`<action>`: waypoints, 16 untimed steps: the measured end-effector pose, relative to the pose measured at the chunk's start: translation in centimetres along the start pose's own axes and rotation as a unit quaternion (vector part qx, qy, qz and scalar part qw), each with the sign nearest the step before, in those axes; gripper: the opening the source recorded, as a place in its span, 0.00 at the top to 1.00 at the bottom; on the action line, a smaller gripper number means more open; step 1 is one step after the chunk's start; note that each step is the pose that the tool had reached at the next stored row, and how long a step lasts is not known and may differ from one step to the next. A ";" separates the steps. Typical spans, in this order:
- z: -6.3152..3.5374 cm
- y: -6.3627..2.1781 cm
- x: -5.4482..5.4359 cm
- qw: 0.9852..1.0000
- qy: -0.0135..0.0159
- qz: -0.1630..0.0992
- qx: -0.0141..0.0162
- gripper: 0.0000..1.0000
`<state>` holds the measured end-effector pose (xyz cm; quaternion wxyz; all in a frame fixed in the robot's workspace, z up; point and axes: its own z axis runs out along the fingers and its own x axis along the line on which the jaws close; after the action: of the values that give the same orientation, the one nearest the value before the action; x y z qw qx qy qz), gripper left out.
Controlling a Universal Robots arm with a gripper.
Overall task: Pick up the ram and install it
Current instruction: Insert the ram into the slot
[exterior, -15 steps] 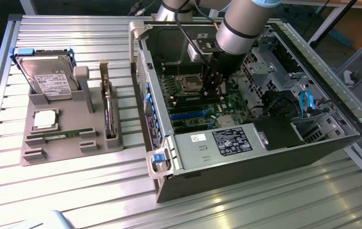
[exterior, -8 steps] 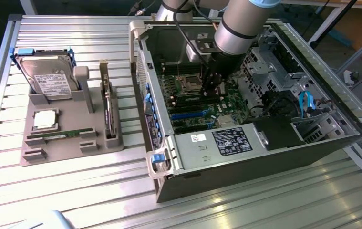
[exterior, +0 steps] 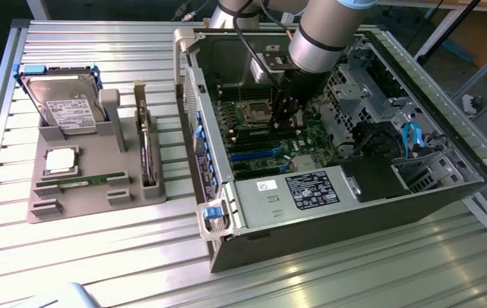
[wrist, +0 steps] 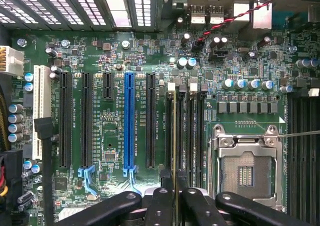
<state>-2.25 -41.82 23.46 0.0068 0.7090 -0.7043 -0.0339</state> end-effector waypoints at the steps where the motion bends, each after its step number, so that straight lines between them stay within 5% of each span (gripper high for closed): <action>1: 0.00 0.00 0.0 1.000 0.003 0.000 0.000 0.87; 4: 0.00 0.00 0.0 1.000 0.012 0.001 0.000 0.87; 9: 0.06 0.00 -0.1 1.000 0.008 0.001 0.000 0.87; 16: 0.10 0.00 -0.1 1.000 0.008 0.000 0.000 0.87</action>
<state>-2.25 -41.76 23.36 0.0122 0.7090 -0.7046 -0.0285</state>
